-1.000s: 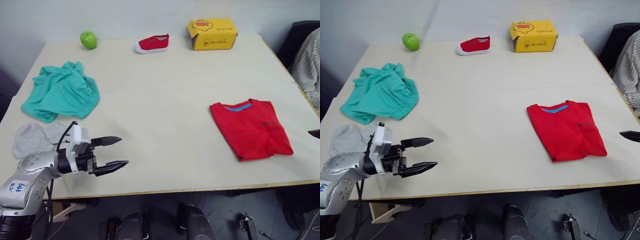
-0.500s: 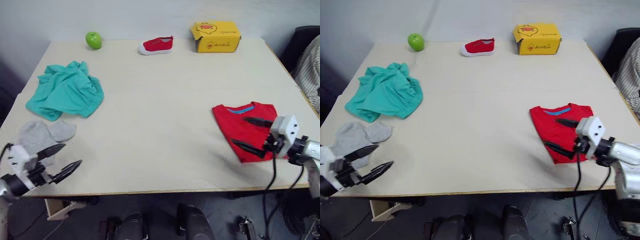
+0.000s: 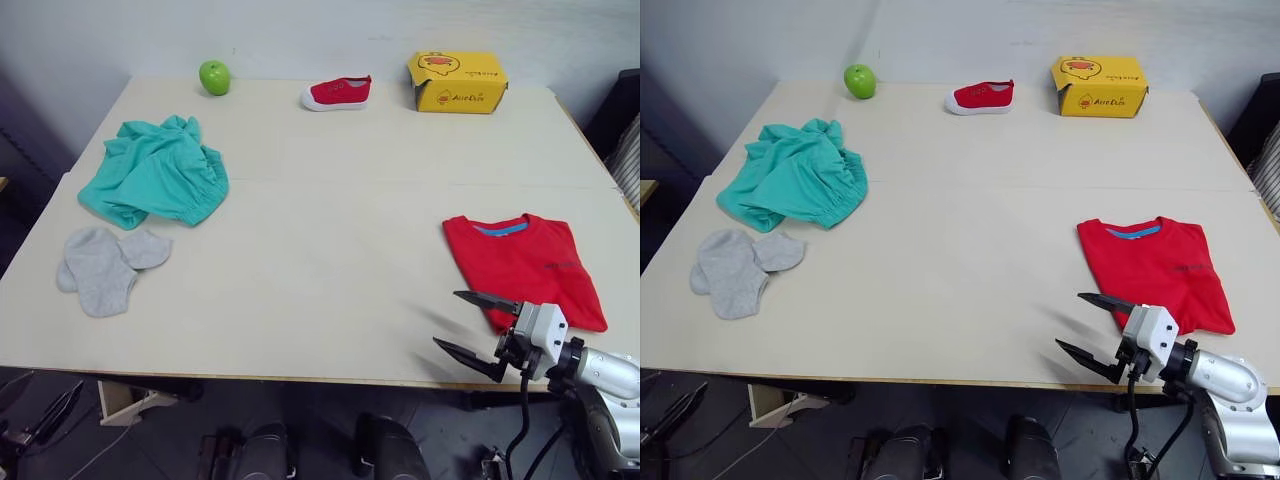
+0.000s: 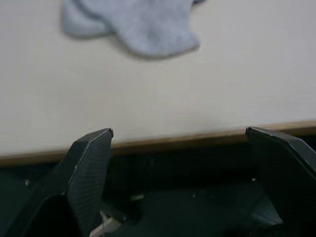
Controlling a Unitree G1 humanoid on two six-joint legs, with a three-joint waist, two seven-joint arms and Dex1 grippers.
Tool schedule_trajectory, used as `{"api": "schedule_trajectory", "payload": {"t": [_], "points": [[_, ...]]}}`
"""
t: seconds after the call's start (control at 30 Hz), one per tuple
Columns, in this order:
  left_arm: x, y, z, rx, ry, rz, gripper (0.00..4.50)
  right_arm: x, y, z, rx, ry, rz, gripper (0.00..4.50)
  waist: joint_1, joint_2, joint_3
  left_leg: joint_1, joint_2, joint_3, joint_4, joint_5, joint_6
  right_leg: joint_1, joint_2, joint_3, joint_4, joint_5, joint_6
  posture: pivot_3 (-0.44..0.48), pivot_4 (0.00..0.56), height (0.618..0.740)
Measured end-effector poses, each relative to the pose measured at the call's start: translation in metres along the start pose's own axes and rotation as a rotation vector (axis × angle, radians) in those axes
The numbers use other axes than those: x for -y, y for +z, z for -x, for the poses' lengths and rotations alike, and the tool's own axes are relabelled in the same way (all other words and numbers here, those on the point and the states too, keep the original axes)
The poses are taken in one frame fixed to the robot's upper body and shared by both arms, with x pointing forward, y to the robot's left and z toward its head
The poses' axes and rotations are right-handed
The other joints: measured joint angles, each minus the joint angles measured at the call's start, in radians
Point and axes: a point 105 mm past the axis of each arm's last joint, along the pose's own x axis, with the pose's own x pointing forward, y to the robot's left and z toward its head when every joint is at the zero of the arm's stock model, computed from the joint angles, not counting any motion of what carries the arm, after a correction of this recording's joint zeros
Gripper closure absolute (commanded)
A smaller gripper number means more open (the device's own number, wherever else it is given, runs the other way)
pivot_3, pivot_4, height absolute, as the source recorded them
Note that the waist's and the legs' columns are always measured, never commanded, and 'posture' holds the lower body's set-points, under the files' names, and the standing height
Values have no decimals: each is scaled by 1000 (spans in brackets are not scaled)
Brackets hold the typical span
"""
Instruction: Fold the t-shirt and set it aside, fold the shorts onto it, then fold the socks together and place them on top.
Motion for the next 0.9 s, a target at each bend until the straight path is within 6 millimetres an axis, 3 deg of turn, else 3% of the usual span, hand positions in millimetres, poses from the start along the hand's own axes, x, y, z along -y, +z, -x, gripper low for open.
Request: {"api": "schedule_trajectory", "payload": {"t": [0.2,0.37,0.4,0.57,0.67,0.77,0.9], "points": [[22,72,-77,89,-162,-153,0,-6,27,-13,97,12,49,34,12,0,0,1,0,0,0,6,-9,-1,5,-3,6,-1,-3,0,150,740],[38,107,-153,55,-246,-280,0,-5,35,-34,157,-3,26,34,11,0,-1,3,0,5,-1,10,-5,-2,12,0,12,-1,-2,0,150,740],[38,109,-171,33,-255,-304,0,-5,34,-36,157,2,25,34,12,0,-1,2,0,6,-1,10,-6,-2,13,0,12,-1,-2,0,150,740],[29,112,-219,-36,-260,-416,0,-3,33,-40,143,-17,14,34,-2,-3,-1,2,-1,14,-1,9,-7,-5,17,-1,10,-1,-2,0,150,740],[25,120,-242,-42,-245,-464,0,3,34,-40,140,-58,12,34,-7,-5,-1,2,-2,16,-1,9,-7,-5,17,-1,10,-1,-2,0,150,740],[25,116,-257,-90,-226,-494,0,6,35,-38,136,-83,12,34,-5,-6,-2,3,-2,17,0,9,-7,-5,17,-1,10,-1,-2,0,150,740],[26,108,-266,-162,-204,-528,922,3,32,-36,121,-91,-6,0,-5,-8,-3,3,-2,17,0,9,-6,-4,17,0,11,-1,-2,0,150,740]]}}
